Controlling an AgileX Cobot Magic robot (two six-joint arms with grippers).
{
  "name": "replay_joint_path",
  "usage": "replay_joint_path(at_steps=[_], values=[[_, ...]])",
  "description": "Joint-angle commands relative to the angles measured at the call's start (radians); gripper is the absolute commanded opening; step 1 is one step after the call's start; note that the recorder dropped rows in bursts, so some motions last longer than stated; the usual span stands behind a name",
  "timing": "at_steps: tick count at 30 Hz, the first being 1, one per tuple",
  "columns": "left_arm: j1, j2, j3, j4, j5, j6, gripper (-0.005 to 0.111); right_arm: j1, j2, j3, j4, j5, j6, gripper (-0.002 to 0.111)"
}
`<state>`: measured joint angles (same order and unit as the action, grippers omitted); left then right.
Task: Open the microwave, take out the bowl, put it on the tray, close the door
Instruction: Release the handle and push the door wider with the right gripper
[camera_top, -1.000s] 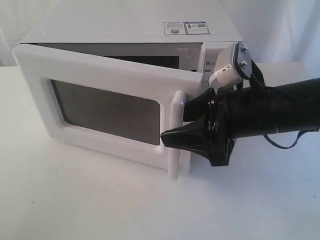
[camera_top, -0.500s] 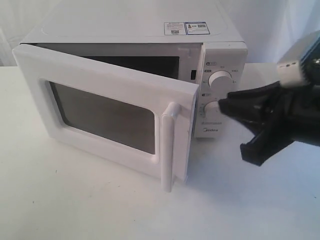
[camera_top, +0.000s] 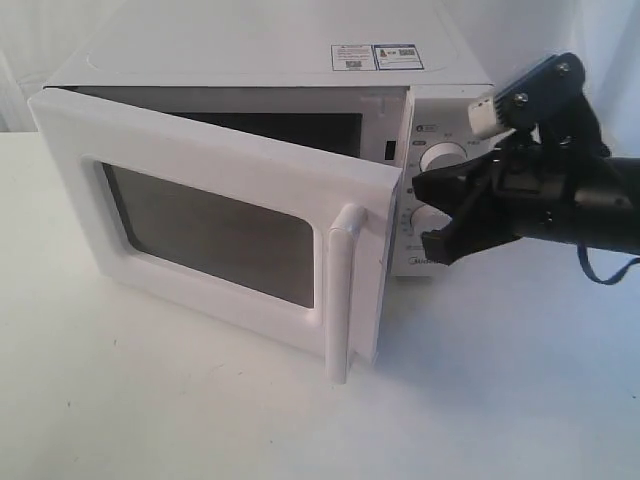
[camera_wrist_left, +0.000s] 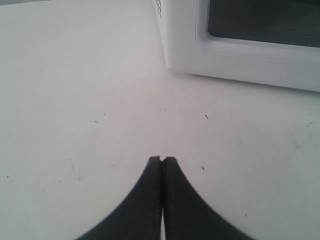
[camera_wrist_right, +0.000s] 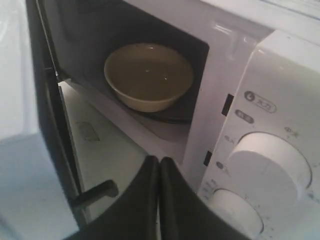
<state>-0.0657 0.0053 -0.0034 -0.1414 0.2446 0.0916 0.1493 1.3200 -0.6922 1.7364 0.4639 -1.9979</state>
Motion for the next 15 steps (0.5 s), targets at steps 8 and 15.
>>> replay_joint_path(at_steps=[8, 15], values=[[0.002, -0.005, 0.003, -0.006, 0.002, 0.002, 0.000, 0.004, 0.133, -0.028, 0.008, 0.446, -0.040, 0.000], [0.002, -0.005, 0.003, -0.006, 0.002, 0.002, 0.000, 0.091, 0.139, 0.010, 0.008, 0.582, -0.099, 0.000]])
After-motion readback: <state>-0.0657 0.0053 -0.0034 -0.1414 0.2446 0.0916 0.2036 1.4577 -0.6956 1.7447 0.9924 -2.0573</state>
